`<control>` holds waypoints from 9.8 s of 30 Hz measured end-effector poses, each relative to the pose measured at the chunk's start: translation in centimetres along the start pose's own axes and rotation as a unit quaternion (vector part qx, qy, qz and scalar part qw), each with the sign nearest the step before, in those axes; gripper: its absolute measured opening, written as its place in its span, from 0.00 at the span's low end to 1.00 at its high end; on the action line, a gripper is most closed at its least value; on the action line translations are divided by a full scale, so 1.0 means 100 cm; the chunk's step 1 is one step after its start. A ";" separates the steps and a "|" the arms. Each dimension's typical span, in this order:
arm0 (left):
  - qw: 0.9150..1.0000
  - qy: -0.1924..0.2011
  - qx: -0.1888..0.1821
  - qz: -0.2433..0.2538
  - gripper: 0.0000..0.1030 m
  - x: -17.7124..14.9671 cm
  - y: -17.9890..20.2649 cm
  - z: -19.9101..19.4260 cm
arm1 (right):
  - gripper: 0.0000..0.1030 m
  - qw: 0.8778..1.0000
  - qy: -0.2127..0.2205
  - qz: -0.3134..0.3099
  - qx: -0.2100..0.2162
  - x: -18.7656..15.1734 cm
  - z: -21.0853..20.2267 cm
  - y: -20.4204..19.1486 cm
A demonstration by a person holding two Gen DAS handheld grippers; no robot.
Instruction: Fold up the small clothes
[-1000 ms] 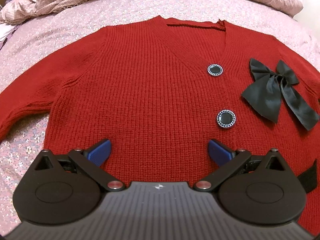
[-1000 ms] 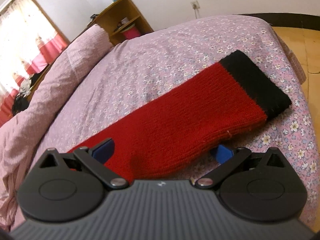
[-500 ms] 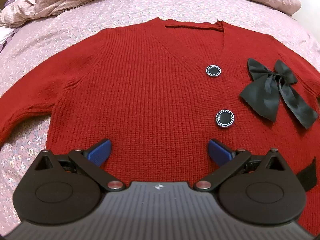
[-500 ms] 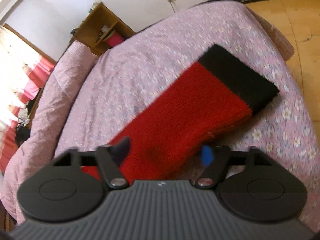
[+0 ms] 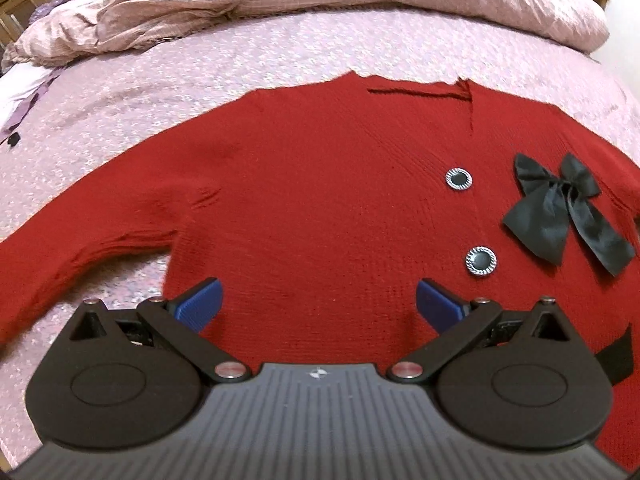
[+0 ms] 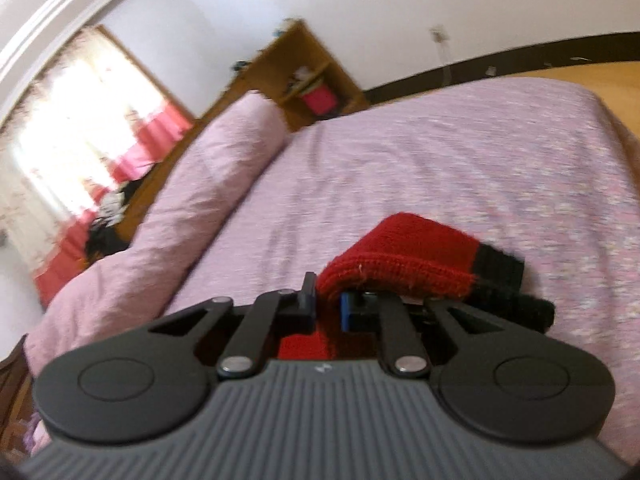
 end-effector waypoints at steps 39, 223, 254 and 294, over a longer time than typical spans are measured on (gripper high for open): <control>0.995 0.002 0.035 -0.090 1.00 -0.012 -0.100 0.002 | 0.13 0.924 -0.190 -0.191 0.272 -0.223 0.032 -0.293; 0.960 0.185 -0.137 -0.162 0.16 0.098 -0.030 -0.076 | 0.67 0.923 -0.292 -0.223 0.113 -0.233 -0.033 -0.138; 0.998 0.015 -0.050 -0.022 0.67 0.004 -0.025 -0.008 | 0.68 0.909 -0.302 -0.260 0.124 -0.243 -0.029 -0.159; 0.997 0.005 0.039 -0.071 0.76 0.001 -0.093 0.034 | 0.12 0.834 -0.238 -0.442 0.228 -0.307 0.007 -0.318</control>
Point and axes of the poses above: each gripper's, at about its wrist camera, not at the fingertips, and z roughly the way its jaws point, y to its right, x to its top, the point moved 9 cm from there along z, roughly the way its jaws point, and after that the axes turned 9 degrees about x, right-handed, at the moved point
